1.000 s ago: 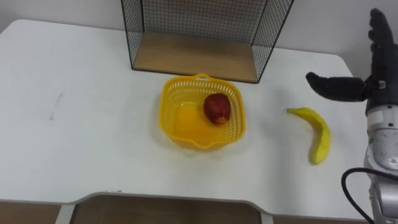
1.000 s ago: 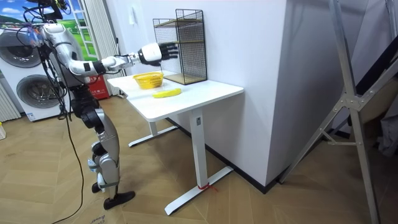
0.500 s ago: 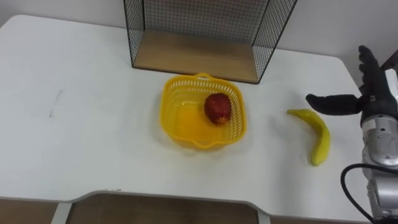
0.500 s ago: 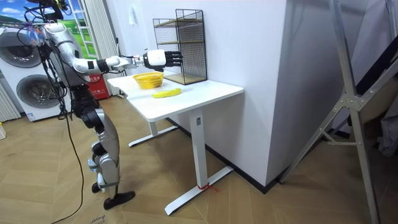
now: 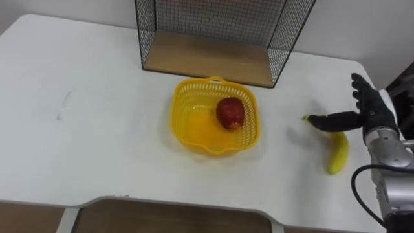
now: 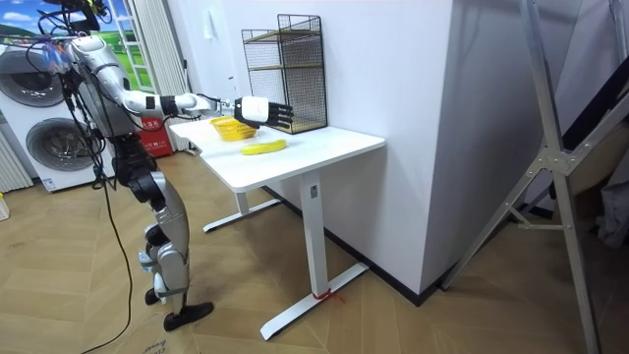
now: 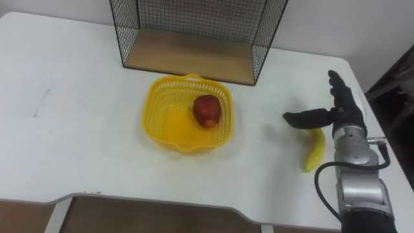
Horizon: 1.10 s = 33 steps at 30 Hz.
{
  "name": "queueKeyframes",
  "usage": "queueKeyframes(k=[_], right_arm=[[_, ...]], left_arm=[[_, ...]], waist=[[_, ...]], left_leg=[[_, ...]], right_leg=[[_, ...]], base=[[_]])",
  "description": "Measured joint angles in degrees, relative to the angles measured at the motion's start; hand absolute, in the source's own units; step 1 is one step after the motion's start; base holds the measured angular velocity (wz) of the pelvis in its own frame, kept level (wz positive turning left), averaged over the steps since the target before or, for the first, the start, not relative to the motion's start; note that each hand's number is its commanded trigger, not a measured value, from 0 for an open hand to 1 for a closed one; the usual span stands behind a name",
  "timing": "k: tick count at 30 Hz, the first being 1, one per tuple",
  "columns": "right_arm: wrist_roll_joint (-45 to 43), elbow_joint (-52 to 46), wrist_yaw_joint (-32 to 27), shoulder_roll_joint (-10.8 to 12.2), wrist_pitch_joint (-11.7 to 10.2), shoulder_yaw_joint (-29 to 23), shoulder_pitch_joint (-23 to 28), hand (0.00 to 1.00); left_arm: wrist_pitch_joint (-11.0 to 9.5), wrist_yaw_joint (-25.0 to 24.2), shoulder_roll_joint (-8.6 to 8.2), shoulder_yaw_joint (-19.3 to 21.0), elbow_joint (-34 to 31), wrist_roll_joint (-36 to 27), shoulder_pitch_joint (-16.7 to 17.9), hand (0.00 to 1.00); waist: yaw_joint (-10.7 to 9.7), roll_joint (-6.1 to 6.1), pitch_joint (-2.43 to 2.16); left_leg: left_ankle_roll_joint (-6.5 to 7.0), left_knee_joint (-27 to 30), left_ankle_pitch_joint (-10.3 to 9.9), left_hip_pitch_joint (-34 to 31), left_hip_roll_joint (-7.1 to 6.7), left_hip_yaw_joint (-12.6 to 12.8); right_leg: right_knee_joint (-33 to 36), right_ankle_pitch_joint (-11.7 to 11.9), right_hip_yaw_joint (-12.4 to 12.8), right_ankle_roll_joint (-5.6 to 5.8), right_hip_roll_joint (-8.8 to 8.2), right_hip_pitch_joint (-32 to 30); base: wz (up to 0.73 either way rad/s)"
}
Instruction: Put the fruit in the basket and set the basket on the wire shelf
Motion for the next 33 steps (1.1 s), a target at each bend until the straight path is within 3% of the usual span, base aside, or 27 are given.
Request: queueKeyframes(k=[6,10,15,22,33], right_arm=[[-1.3,7.0,3.2,-0.9,0.9,0.8,-0.2,0.00],[-0.9,10.8,4.2,-2.3,0.8,0.8,-1.8,0.00],[-1.1,14.8,4.2,-2.3,0.3,0.8,-1.8,0.00],[-4.4,16.3,5.3,-2.4,-1.7,0.7,-1.8,0.00],[-12.7,18.0,9.7,-3.1,-3.1,0.5,-1.9,0.00]], left_arm=[[0.4,-1.0,-0.02,1.0,-3.2,0.0,1.7,0.00],[0.3,-1.1,0.07,1.3,-3.2,-0.1,1.5,0.00],[0.7,-1.2,1.08,1.3,-3.2,-0.3,1.8,0.00],[0.5,-1.2,1.16,1.5,-3.2,-0.3,2.1,0.00],[0.6,-1.0,1.90,1.9,-1.4,0.0,0.7,0.00]], waist=[[0.2,0.12,0.11],[0.1,-0.41,0.11],[0.3,-1.40,-0.04],[0.1,-0.80,0.14],[0.2,-0.72,-0.22]], left_leg=[[0.04,0.0,0.2,0.2,-0.19,-0.3],[0.36,0.0,0.7,0.3,-0.89,-1.1],[0.40,0.3,0.7,0.3,-0.96,-1.9],[0.39,0.3,0.7,1.1,-0.95,-1.9],[0.39,0.0,0.7,1.4,-0.99,-1.9]], right_leg=[[-0.1,0.0,-0.4,0.02,-0.20,0.3],[-0.1,-0.3,-1.1,0.19,-0.87,0.6],[-0.9,-0.3,-1.8,0.26,-0.89,1.4],[-0.9,-0.2,-2.0,0.29,-0.87,2.4],[-1.0,-0.3,-1.9,0.33,-0.87,2.7]], base=[[0.02],[0.13],[0.10],[0.00],[0.00]])
